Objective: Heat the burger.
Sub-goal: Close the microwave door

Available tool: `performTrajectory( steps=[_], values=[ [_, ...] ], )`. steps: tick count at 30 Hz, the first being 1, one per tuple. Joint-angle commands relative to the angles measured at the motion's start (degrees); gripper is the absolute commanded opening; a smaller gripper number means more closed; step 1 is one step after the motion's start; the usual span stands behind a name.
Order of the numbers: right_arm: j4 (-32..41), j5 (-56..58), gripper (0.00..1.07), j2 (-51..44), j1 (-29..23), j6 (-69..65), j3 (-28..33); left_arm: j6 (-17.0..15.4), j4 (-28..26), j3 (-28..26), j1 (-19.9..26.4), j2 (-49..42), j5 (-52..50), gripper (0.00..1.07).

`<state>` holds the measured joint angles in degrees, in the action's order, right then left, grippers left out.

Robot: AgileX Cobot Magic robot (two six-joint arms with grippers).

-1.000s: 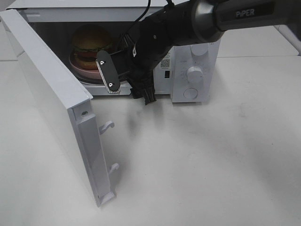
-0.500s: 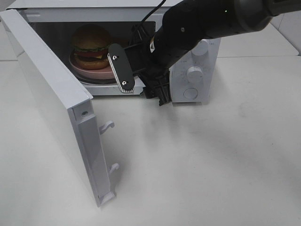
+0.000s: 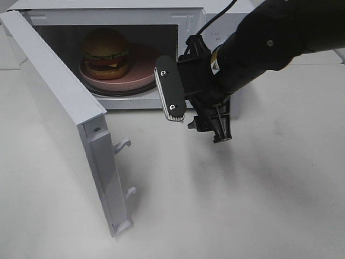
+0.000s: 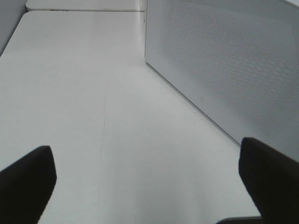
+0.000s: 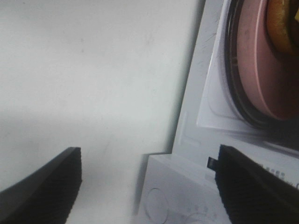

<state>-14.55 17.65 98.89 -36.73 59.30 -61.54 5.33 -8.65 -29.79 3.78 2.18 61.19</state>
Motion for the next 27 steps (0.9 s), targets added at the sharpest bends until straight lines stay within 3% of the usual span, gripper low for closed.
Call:
performTrajectory(
  steps=[1,14,20,22,27],
  values=[
    [-0.17,-0.29,0.76,-2.81,0.11,-2.92,2.46,0.17,-0.46,0.17,0.23,0.00,0.11,1.00],
    [0.29,2.18,0.76,-19.82,0.11,-27.22,17.30,0.17,-0.46,0.17,0.23,0.00,0.11,1.00],
    [0.46,5.79,0.76,-24.01,0.11,-35.41,20.28,0.17,-0.46,0.17,0.23,0.00,0.11,1.00],
    [0.46,11.75,0.76,-27.73,0.11,-46.93,20.86,0.17,-0.46,0.17,0.23,0.00,0.11,1.00],
    [0.40,18.05,0.76,-31.00,0.11,-57.93,20.86,0.17,-0.46,0.17,0.23,0.00,0.11,1.00]
  ],
)
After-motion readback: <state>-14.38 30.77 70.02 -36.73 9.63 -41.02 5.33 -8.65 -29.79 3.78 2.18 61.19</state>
